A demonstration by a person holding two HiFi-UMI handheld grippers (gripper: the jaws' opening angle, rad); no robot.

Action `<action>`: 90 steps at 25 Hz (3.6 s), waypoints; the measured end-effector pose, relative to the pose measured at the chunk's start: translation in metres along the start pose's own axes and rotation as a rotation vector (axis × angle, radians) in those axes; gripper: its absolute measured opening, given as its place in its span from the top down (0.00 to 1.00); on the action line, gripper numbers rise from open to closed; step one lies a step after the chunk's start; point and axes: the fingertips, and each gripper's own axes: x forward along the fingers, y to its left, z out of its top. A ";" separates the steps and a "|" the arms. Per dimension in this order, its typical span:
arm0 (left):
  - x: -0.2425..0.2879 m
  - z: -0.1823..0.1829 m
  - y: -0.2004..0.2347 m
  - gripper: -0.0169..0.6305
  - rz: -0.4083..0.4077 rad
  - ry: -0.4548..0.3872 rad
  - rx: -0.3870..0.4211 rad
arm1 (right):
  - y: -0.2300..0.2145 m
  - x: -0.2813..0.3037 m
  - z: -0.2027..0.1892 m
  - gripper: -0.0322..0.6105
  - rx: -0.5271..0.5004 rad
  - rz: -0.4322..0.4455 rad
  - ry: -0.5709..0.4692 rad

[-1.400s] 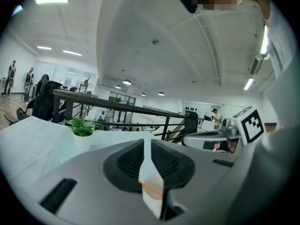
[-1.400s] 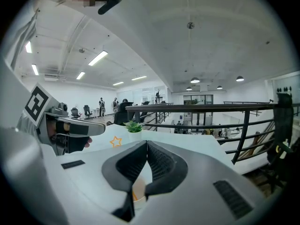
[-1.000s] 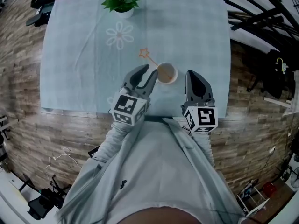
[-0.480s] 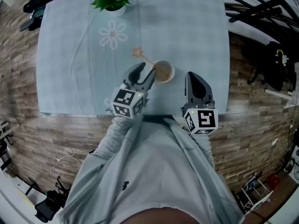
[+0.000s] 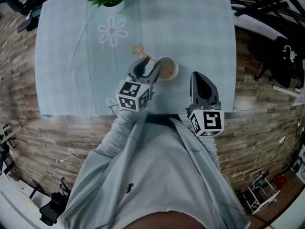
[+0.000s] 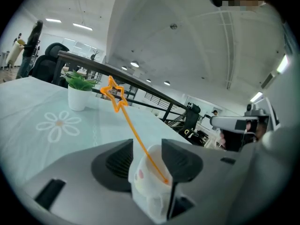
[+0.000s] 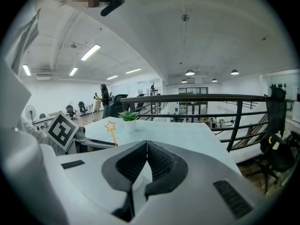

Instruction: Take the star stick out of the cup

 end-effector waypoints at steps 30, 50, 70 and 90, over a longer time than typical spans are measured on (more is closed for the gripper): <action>0.013 -0.005 0.004 0.88 -0.047 -0.007 -0.064 | 0.002 0.006 -0.003 0.93 0.002 -0.015 0.012; 0.003 0.016 0.004 0.93 -0.080 -0.069 -0.086 | 0.008 0.010 0.011 0.93 -0.016 -0.019 -0.009; -0.040 0.066 -0.019 0.93 -0.063 -0.163 0.069 | 0.008 -0.013 0.045 0.93 -0.047 -0.025 -0.120; -0.116 0.144 -0.050 0.93 0.068 -0.311 0.478 | 0.010 -0.023 0.081 0.93 -0.100 -0.004 -0.209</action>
